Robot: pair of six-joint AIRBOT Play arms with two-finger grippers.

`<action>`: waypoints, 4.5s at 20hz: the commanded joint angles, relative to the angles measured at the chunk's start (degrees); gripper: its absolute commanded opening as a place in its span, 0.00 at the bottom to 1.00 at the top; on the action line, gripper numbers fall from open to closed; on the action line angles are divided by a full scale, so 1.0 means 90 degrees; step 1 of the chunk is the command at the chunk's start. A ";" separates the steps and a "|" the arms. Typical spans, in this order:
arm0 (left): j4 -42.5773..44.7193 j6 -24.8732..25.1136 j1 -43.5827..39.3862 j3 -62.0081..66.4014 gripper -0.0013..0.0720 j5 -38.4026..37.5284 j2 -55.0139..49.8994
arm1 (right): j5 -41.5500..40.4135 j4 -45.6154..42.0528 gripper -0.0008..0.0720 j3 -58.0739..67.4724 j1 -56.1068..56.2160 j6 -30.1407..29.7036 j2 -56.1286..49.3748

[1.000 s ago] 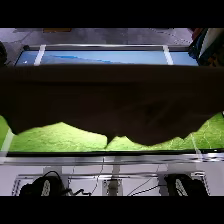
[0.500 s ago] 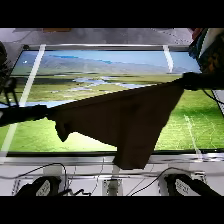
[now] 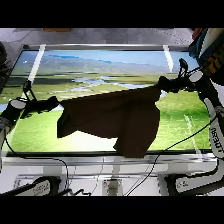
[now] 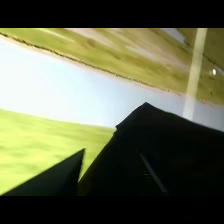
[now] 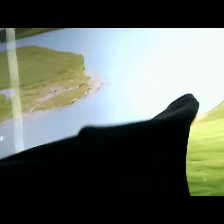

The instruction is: Fold the clothes and pants, and hang the long-sleeved shirts on hangers.

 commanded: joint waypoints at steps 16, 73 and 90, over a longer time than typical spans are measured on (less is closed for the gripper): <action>0.1231 0.1428 0.0981 -0.1790 0.71 -0.2856 0.0447 | 0.2283 -0.2132 0.76 0.0058 -0.1821 -0.0352 0.0503; -0.0075 0.1545 0.0668 0.0699 0.04 0.0831 0.5394 | 0.1321 0.1790 0.03 -0.0760 -0.1819 -0.2788 0.6465; 0.0614 0.1015 0.0663 0.0554 0.04 -0.0843 0.5251 | 0.1217 0.1282 0.03 -0.0017 -0.1817 -0.1047 0.6018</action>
